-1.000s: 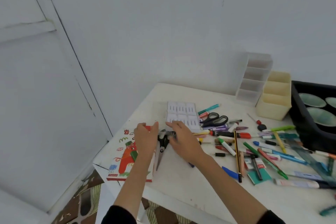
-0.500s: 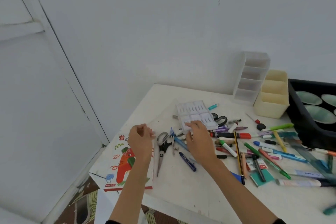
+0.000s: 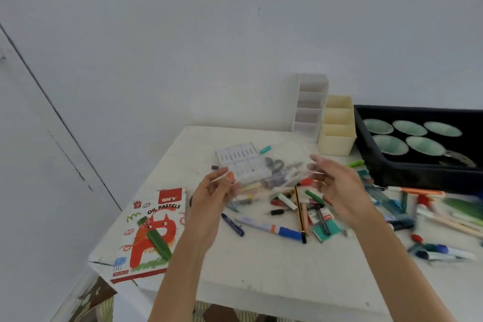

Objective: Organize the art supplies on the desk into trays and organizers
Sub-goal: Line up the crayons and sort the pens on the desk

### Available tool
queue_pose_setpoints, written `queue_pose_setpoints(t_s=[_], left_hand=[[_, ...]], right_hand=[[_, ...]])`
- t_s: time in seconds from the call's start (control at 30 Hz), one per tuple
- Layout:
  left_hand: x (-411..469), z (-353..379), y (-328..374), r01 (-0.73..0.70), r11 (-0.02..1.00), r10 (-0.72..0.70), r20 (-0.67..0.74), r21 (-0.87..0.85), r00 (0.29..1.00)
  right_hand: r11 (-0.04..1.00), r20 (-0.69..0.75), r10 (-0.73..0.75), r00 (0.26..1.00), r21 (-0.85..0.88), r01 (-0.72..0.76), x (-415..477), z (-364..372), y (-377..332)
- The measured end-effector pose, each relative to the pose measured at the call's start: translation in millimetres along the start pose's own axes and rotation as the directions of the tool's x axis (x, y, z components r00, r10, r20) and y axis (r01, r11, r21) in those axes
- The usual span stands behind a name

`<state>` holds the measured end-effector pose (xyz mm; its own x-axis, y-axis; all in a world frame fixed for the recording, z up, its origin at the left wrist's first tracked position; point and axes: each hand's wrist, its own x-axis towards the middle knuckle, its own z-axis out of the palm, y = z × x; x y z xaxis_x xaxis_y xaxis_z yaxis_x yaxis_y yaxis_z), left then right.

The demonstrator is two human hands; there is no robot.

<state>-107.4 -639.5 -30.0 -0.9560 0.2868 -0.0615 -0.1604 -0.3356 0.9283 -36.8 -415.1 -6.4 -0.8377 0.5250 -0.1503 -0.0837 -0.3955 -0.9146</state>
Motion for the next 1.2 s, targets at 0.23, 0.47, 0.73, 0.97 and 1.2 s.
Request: queue_pose_setpoints(t_s=[0.23, 0.47, 0.73, 0.97, 1.2], left_hand=[[-28.4, 38.1, -37.5, 0.009, 0.963, -0.06, 0.182, 0.268, 0.981], [-77.7, 54.9, -77.0, -0.215, 0.857, -0.009, 0.431, 0.468, 0.902], [-105.2, 51.1, -108.7, -0.263, 0.722, 0.061, 0.32, 0.64, 0.946], [-98.0, 61.0, -111.9, -0.315, 0.696, 0.138, 0.31, 0.645, 0.941], [-71.5, 72.9, -134.6, -0.465, 0.493, 0.186, 0.433, 0.736, 0.882]], right_hand=[[0.95, 0.273, -0.024, 0.962, -0.294, 0.108, -54.9, -116.7, -3.0], [0.51, 0.072, -0.311, 0.948, -0.829, 0.23, -93.9, -190.3, 28.7], [0.708, 0.027, -0.319, 0.947, -0.657, 0.257, -116.0, -203.8, 50.3], [0.538, 0.075, -0.372, 0.925, -0.795, 0.281, -116.4, -198.5, 59.3], [0.55, 0.037, -0.382, 0.923, -0.794, 0.259, -114.8, -195.8, 63.0]])
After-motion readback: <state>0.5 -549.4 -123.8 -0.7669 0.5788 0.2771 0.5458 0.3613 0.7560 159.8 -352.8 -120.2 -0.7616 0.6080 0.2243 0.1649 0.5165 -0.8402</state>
